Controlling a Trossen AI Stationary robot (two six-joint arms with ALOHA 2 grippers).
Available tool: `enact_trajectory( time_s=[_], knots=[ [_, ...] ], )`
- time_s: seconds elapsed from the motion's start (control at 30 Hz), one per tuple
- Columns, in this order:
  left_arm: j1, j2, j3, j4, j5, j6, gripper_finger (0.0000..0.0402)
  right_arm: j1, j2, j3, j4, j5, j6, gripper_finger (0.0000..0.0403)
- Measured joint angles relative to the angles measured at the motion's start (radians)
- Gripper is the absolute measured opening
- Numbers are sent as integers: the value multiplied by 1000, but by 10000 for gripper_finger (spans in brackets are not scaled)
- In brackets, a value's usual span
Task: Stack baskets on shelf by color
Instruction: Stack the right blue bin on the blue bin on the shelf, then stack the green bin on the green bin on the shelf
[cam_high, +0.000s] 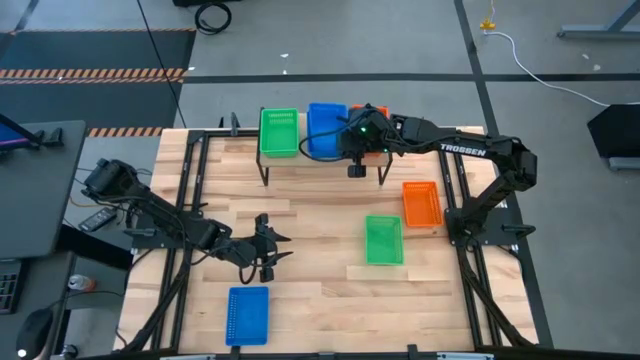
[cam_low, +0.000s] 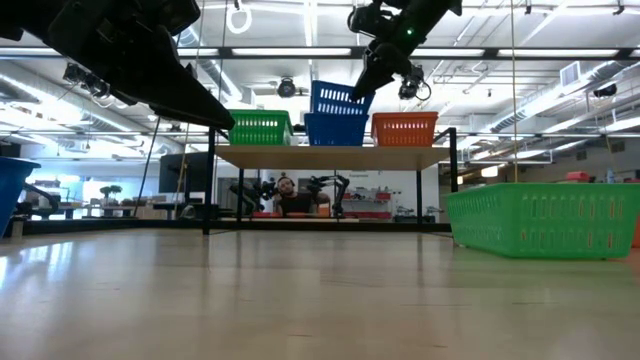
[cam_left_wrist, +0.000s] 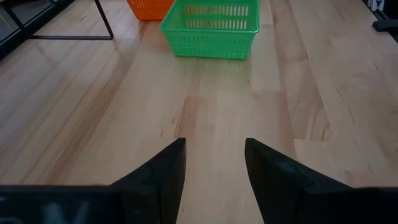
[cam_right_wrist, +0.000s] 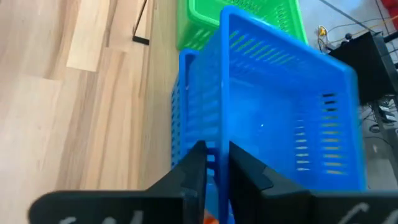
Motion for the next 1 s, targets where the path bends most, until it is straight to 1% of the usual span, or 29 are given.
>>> enact_trajectory(
  time_s=[0.23, 0.4, 0.53, 0.6, 0.63, 0.73, 0.93, 1.0],
  knots=[
    [-1, 0, 0, -1, 7, -22, 172, 7, 0, 0, -1, 4, 15, 104],
    [-22, 0, 0, -2, 39, -60, 172, 31, -16, 0, -7, 74, 11, 147],
    [-45, 0, 0, -2, 14, -63, 172, 63, -53, 0, 5, 130, 22, 179],
    [-51, 0, 0, -2, -5, -64, 172, 92, -85, 0, 3, 132, 68, 189],
    [-54, 0, 0, -3, -9, -64, 172, 109, -101, 1, -11, 115, 96, 192],
    [-57, 0, 0, -5, -12, -60, 172, 167, -136, 2, -111, 57, 188, 196],
    [-54, 0, 0, -2, -73, -38, 172, 302, -136, 1, -440, 54, 463, 192],
    [-54, 0, 0, 19, -80, -37, 172, 354, -134, -16, -507, 53, 555, 192]
  ],
)
